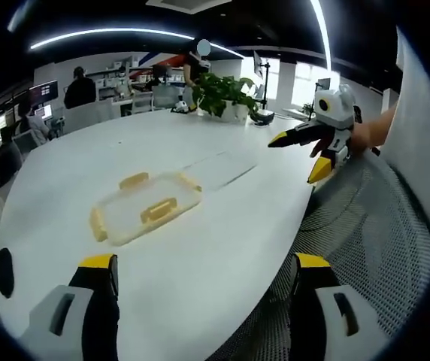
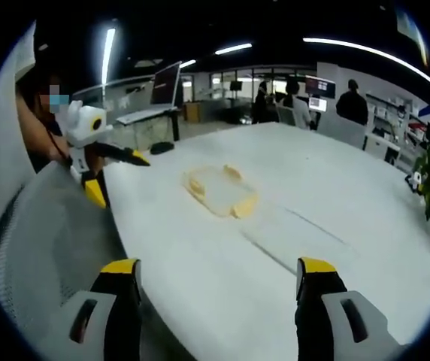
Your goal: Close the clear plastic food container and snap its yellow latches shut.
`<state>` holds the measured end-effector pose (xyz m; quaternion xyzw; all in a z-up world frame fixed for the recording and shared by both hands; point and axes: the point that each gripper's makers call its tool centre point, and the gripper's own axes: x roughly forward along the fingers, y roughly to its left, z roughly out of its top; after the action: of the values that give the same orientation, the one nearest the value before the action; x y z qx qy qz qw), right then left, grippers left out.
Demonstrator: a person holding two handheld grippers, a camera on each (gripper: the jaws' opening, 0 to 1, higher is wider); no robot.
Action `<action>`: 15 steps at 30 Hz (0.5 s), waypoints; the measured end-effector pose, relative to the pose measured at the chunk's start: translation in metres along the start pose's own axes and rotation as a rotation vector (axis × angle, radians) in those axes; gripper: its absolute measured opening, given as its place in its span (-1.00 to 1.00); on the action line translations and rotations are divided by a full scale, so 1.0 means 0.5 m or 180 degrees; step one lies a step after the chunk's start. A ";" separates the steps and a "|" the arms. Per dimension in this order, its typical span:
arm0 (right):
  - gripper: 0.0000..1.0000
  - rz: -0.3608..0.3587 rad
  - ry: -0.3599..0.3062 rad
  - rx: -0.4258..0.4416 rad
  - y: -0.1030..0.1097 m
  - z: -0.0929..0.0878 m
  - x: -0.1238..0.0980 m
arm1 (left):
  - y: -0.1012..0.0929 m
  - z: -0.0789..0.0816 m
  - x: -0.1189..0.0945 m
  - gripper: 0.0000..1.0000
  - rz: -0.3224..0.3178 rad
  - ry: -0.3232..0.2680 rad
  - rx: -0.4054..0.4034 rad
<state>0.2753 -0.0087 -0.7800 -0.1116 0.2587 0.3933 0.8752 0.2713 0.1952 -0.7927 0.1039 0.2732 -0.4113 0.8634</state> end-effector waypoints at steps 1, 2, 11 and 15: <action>0.70 0.0011 0.0013 -0.0001 0.001 -0.001 0.001 | 0.002 -0.002 0.001 0.92 0.0001 0.0024 -0.0002; 0.70 0.0022 0.0018 0.0005 0.002 -0.001 0.002 | 0.003 -0.003 0.002 0.92 0.0000 0.0032 -0.0005; 0.66 0.0028 0.0147 -0.0096 -0.013 -0.011 0.018 | 0.023 0.002 -0.001 0.89 0.0024 0.0040 -0.0008; 0.64 0.0053 0.0167 -0.0125 -0.016 -0.004 0.030 | 0.031 -0.002 0.002 0.88 0.0036 0.0046 -0.0033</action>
<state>0.2889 -0.0051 -0.7899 -0.1369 0.2746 0.4025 0.8625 0.2836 0.2048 -0.7947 0.1039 0.2810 -0.4042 0.8642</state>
